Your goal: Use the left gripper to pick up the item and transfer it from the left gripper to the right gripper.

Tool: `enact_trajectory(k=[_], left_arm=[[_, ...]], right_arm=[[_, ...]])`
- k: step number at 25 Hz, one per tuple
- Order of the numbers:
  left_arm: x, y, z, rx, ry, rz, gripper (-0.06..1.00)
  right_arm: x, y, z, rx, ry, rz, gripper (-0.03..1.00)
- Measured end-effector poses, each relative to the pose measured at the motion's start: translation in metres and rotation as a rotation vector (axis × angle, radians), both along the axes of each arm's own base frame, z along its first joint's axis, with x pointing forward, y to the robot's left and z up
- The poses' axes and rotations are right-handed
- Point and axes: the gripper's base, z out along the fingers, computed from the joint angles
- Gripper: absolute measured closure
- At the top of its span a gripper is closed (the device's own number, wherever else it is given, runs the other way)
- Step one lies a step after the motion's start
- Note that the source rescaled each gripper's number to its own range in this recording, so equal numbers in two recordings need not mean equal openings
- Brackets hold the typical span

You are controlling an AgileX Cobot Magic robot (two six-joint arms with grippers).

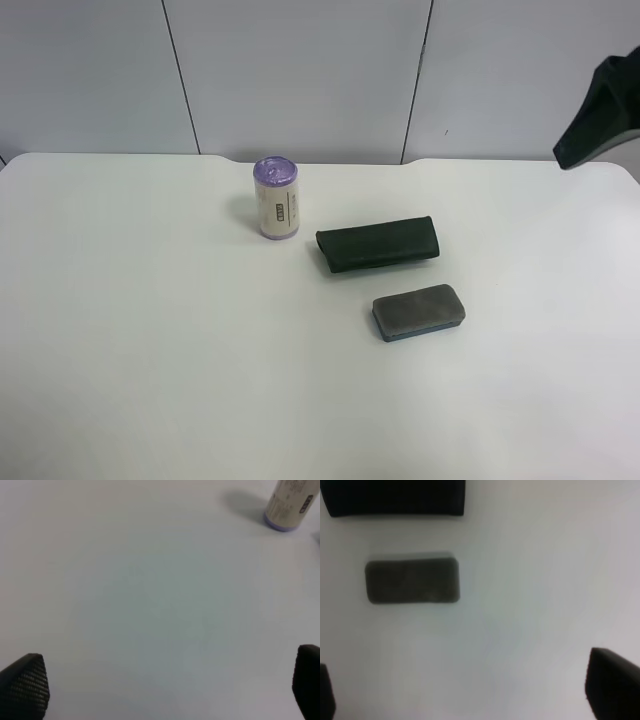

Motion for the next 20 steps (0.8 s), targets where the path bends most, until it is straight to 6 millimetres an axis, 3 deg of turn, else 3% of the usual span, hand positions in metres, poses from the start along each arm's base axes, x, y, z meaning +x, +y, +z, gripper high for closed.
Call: enact_trajectory(k=[12,20], left_arm=[[0.0,0.0,0.0,0.0,0.0,0.0,-0.05],[0.0,0.0,0.0,0.0,0.0,0.0,-0.05]], right_arm=[[-0.127,-0.004,-0.022,-0.015,-0.216,-0.019,-0.03],[-0.18,-0.007,-0.046,-0.033,-0.424,-0.036,-0.03]])
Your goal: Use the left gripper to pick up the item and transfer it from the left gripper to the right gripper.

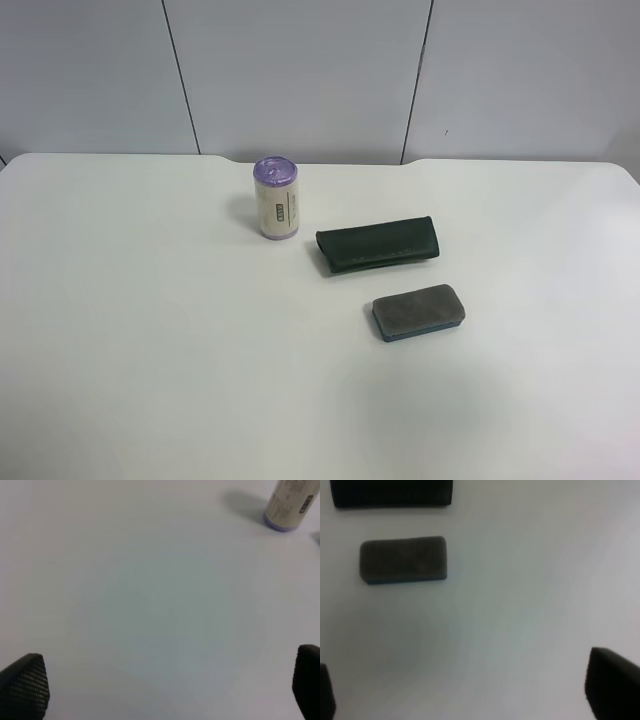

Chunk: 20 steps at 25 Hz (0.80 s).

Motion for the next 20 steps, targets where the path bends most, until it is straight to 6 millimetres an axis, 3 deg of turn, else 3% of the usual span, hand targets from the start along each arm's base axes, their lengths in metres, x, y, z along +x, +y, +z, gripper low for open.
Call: enact_trajectory(k=[4,12,20], left_arm=[[0.0,0.0,0.0,0.0,0.0,0.0,-0.05],[0.0,0.0,0.0,0.001,0.0,0.001,-0.05],[0.0,0.0,0.0,0.0,0.0,0.0,-0.05]], right_arm=[[-0.016,-0.001,-0.011,0.0,-0.076,-0.007,-0.03],[-0.041,-0.008,-0.009,0.001,-0.315,-0.099,-0.03],[-0.033,-0.009,-0.026,0.0,-0.247,-0.115,-0.03]])
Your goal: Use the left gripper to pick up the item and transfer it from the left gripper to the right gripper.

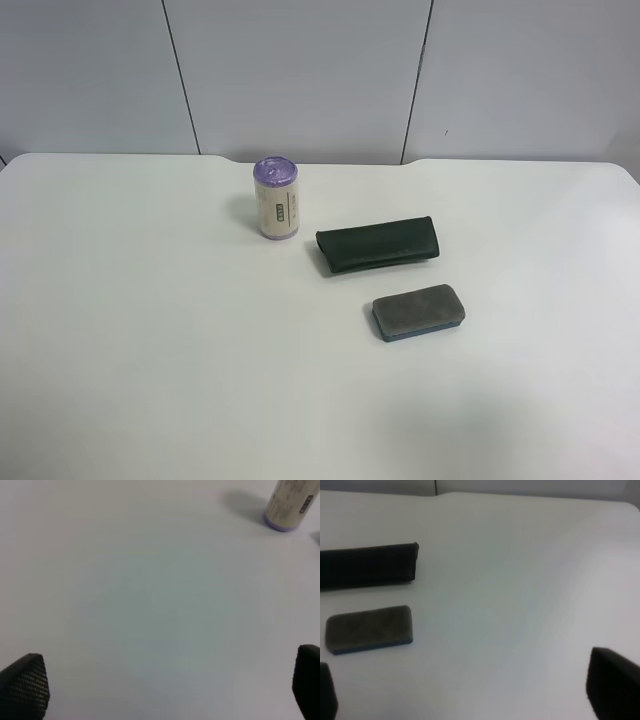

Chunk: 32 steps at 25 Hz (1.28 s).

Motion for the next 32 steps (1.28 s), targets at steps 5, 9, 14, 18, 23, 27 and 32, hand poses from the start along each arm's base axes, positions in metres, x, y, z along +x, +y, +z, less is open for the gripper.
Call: enact_trajectory(k=[5,9,14,18,23,27,32], left_arm=[[0.0,0.0,0.0,0.0,0.0,0.0,-0.05],[0.0,0.0,0.0,0.0,0.0,0.0,-0.05],[0.0,0.0,0.0,0.0,0.0,0.0,-0.05],[0.0,0.0,0.0,0.0,0.0,0.004,-0.06],[0.0,-0.0002,0.0,0.0,0.0,0.029,-0.06],[0.0001,-0.0006,0.0,0.0,0.0,0.091,-0.06],[0.0001,-0.0007,0.0,0.0,0.0,0.108,-0.06]], right_arm=[[0.0022,-0.0005,-0.0047,-0.004,0.016,-0.005,-0.03],[0.0023,-0.0007,-0.0045,-0.002,0.013,-0.009,-0.03],[0.0023,-0.0007,-0.0045,0.001,0.014,-0.01,-0.03],[0.0023,-0.0007,-0.0045,0.001,0.014,-0.01,-0.03],[0.0023,-0.0007,-0.0045,0.001,0.014,-0.01,-0.03],[0.0023,-0.0007,-0.0045,0.001,0.014,-0.01,-0.03],[0.0023,-0.0007,-0.0045,0.001,0.014,-0.01,-0.03]])
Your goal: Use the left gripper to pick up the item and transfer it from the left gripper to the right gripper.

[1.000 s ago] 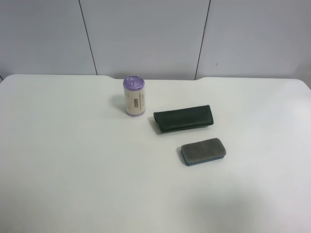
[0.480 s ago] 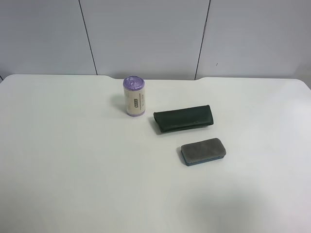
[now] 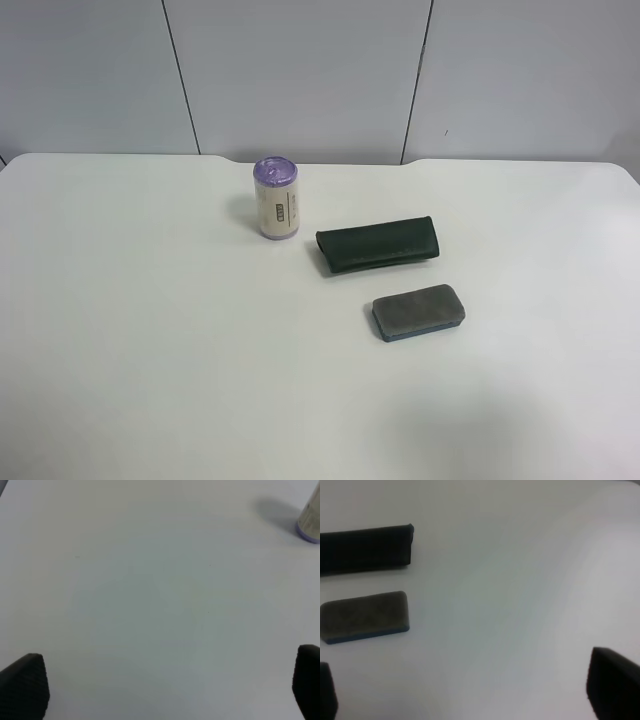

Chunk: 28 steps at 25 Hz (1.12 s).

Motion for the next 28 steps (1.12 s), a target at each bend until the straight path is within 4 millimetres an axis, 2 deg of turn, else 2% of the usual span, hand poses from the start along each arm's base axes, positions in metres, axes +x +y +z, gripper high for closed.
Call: enact_trajectory(k=[28], left_arm=[[0.0,0.0,0.0,0.0,0.0,0.0,-0.06]], right_arm=[[0.0,0.0,0.0,0.0,0.0,0.0,-0.03]])
